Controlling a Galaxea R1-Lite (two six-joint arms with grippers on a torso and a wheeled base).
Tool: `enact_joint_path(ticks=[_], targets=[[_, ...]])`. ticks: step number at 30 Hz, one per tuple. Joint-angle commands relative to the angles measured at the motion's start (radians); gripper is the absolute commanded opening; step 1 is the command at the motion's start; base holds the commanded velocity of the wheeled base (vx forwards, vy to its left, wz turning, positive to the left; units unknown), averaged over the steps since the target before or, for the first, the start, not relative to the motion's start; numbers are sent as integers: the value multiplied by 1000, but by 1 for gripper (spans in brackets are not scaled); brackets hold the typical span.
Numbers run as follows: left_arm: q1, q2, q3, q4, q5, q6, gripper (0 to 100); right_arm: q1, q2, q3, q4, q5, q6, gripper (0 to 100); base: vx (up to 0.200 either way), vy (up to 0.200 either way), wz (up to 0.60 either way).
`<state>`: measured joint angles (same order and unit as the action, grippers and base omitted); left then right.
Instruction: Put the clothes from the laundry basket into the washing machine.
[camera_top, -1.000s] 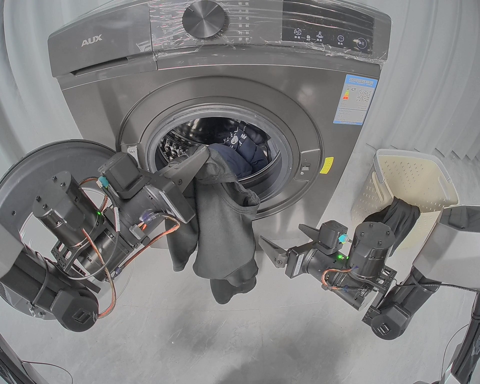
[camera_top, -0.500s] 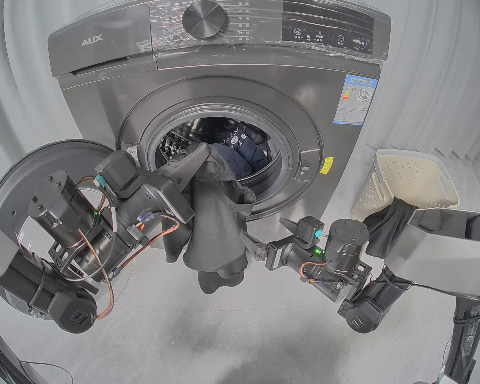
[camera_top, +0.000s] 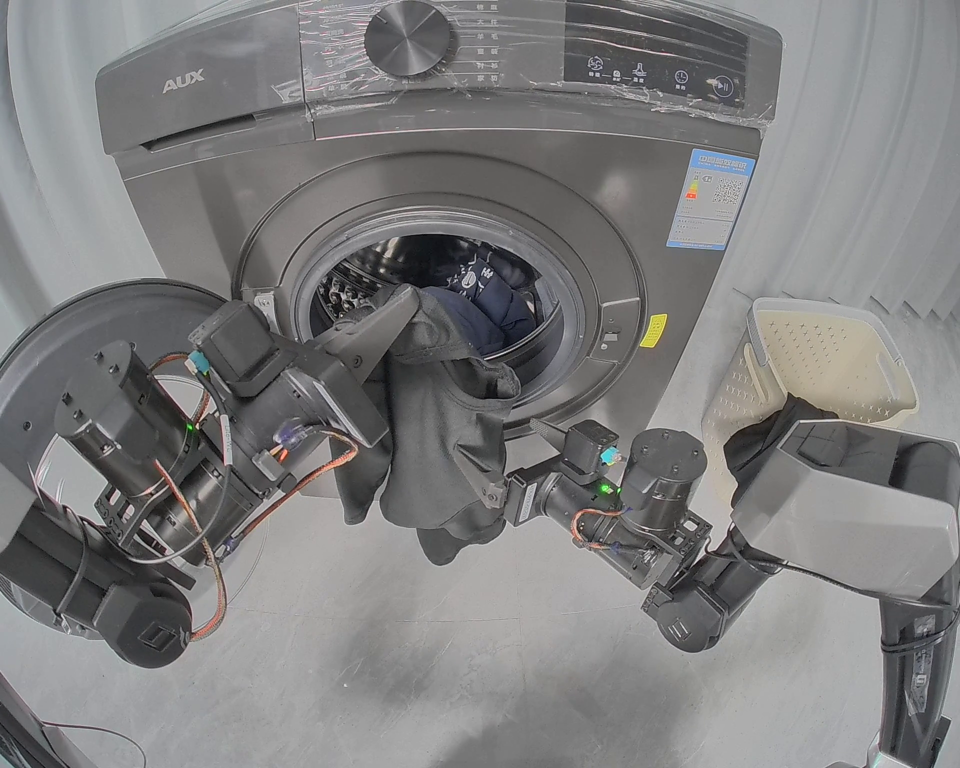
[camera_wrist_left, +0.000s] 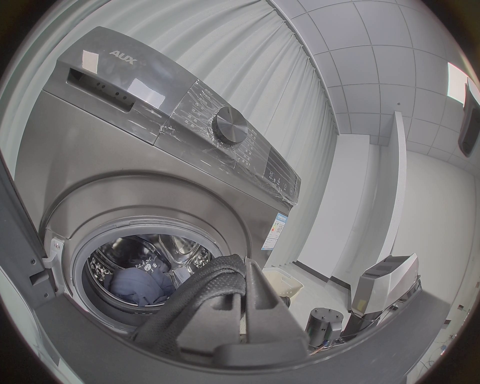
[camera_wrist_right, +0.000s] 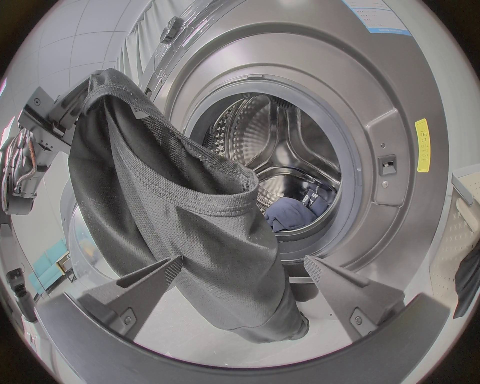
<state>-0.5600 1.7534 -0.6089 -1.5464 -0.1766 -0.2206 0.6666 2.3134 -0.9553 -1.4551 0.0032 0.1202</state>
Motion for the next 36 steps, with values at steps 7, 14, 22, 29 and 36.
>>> enact_joint_path(ticks=[7,14,22,29,36], targets=[[-1,0,0,-1,-1,0,0,4,44,-74,-4,9,1,100,0,0,0],[-1,-2,1,-1,-1,0,0,11,90,-145,-21,23,-2,100,0,0,0],[0,0,3,-1,-1,0,0,18,90,-183,-27,20,-8,0,0,0,0],[9,0,8,-1,-3,-2,0,10,47,-145,-42,21,-11,0,0,0,0],[11,0,1,-1,-1,-2,0,11,3,-46,-42,12,-11,0,0,0,0]])
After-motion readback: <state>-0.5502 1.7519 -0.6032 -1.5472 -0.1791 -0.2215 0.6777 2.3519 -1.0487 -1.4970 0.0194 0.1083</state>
